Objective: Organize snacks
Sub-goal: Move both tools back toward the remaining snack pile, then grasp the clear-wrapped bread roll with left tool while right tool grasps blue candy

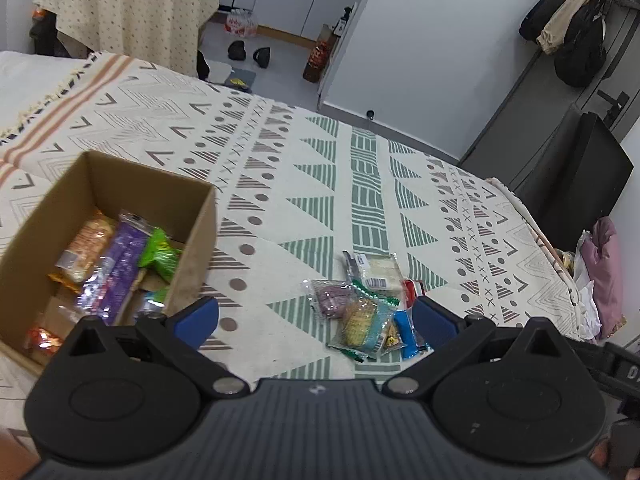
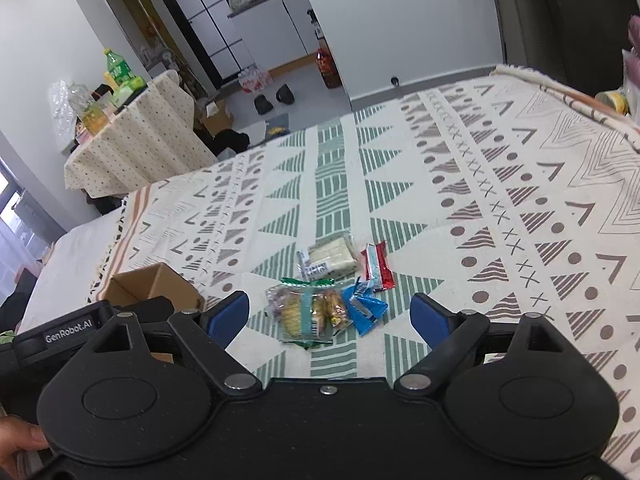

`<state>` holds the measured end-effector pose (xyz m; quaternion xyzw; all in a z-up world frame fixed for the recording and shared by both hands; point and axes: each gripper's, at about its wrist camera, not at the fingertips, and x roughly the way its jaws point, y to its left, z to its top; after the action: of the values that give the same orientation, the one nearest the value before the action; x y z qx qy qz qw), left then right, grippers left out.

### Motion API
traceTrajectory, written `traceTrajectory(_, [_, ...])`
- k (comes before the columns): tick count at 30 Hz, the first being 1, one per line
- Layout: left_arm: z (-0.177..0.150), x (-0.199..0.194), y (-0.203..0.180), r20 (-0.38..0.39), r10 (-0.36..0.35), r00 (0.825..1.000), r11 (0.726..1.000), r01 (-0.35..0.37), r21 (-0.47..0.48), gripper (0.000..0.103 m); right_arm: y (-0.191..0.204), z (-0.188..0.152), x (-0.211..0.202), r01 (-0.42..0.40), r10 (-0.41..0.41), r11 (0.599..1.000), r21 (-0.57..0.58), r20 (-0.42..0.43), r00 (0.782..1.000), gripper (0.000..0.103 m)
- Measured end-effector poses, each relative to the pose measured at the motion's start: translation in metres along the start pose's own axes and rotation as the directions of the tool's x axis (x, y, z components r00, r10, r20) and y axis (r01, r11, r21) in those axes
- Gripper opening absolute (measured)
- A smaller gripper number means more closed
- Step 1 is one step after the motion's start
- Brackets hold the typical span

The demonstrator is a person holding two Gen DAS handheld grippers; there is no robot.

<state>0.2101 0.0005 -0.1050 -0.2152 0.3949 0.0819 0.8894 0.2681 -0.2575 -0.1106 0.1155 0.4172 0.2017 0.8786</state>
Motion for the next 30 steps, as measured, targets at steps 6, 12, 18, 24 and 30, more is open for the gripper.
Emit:
traceTrajectory(6, [0.003, 0.030, -0.013, -0.050, -0.010, 0.999, 1.000, 0.010, 0.007, 0.100, -0.014, 0.012, 0.026, -0.009, 0.009, 1.000, -0.005, -0.024, 1.000, 0.086])
traceTrajectory(12, [-0.001, 0.064, -0.027, -0.110, -0.013, 0.994, 0.999, 0.016, 0.030, 0.096, -0.033, 0.009, 0.052, -0.029, 0.031, 0.999, 0.033, -0.061, 0.998, 0.076])
traceTrajectory(18, [-0.006, 0.095, -0.036, -0.151, -0.034, 0.988, 0.998, 0.041, 0.044, 0.091, -0.045, 0.000, 0.076, -0.057, 0.061, 0.997, 0.048, -0.095, 0.994, 0.067])
traceTrajectory(24, [-0.010, 0.124, -0.042, -0.196, -0.059, 0.979, 0.997, 0.067, 0.035, 0.083, -0.055, -0.004, 0.095, -0.076, 0.082, 0.996, 0.054, -0.112, 0.990, 0.060])
traceTrajectory(30, [-0.016, 0.143, -0.039, -0.218, -0.066, 0.974, 0.997, 0.073, 0.026, 0.072, -0.058, -0.008, 0.114, -0.081, 0.084, 0.996, 0.023, -0.142, 0.986, 0.053])
